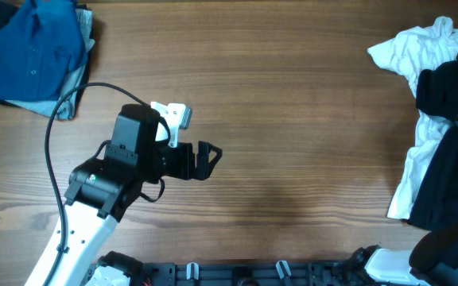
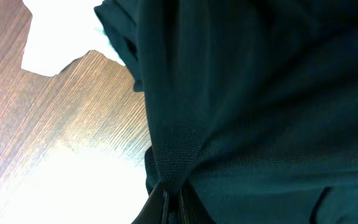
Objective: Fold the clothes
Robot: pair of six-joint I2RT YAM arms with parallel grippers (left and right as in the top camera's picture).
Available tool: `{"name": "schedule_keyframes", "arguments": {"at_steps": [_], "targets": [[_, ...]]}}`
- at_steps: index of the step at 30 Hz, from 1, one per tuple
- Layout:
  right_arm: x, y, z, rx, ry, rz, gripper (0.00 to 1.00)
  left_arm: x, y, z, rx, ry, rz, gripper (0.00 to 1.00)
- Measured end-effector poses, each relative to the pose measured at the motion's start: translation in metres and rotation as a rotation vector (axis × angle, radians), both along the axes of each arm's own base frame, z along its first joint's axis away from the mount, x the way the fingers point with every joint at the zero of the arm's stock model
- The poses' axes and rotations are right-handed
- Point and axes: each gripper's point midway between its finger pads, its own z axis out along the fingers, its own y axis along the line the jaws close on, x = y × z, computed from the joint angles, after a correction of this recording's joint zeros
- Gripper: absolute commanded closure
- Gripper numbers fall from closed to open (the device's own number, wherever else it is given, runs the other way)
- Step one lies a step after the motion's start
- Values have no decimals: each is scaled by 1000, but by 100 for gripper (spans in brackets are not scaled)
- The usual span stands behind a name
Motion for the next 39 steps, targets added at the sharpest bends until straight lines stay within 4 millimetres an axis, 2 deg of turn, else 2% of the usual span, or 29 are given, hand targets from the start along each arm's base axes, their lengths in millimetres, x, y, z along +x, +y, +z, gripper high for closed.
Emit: {"name": "schedule_keyframes", "arguments": {"at_steps": [5,15,22,27,35,39], "targets": [[8,12,7,-13,-15,39,96,0,0,0,0,0,0,0],[22,49,37,-109,-57,142,96,1,0,1,-3,-7,0,0],[18,49,47,-140,-70,134,96,1,0,1,-3,-6,0,0],[13,51,66,-173,-119,131,96,1,0,1,-3,-6,0,0],[8,54,81,-197,-156,129,96,1,0,1,-2,-6,0,0],[1,58,98,-226,-200,127,96,1,0,1,-2,-6,0,0]]}}
